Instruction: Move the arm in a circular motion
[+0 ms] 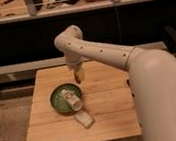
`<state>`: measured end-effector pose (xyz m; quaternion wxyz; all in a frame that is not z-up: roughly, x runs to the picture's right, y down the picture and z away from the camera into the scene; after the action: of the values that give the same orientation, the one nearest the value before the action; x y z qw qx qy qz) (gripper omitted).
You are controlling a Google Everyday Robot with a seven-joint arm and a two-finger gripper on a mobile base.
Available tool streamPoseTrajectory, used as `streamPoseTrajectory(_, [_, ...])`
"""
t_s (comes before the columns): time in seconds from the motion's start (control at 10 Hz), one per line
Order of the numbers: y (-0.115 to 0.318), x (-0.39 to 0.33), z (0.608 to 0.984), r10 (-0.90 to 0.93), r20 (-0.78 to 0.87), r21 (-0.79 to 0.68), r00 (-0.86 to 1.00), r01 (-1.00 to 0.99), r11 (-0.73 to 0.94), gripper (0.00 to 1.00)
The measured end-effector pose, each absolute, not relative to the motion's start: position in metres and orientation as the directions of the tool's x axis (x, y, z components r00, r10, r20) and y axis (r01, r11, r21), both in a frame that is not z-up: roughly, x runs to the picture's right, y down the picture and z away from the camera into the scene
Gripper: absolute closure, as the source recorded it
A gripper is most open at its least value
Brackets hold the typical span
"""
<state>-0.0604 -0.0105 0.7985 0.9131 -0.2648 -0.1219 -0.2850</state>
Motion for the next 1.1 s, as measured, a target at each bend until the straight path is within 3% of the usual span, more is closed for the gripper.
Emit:
streamPoseTrajectory(0.2, [0.05, -0.039, 0.744, -0.497, 0.454, -0.371, 0.739, 0.664, 0.649, 0.35])
streamPoseTrajectory(0.6, [0.162, 0.093, 0.698, -0.394, 0.374, -0.457, 0.839, 0.537, 0.709, 0.35])
streamPoseTrajectory(0.9, [0.188, 0.192, 0.679, -0.267, 0.232, -0.494, 0.935, 0.35, 0.796, 0.35])
streamPoseTrajectory(1.1, [0.177, 0.26, 0.674, -0.181, 0.112, -0.485, 0.977, 0.213, 0.848, 0.35])
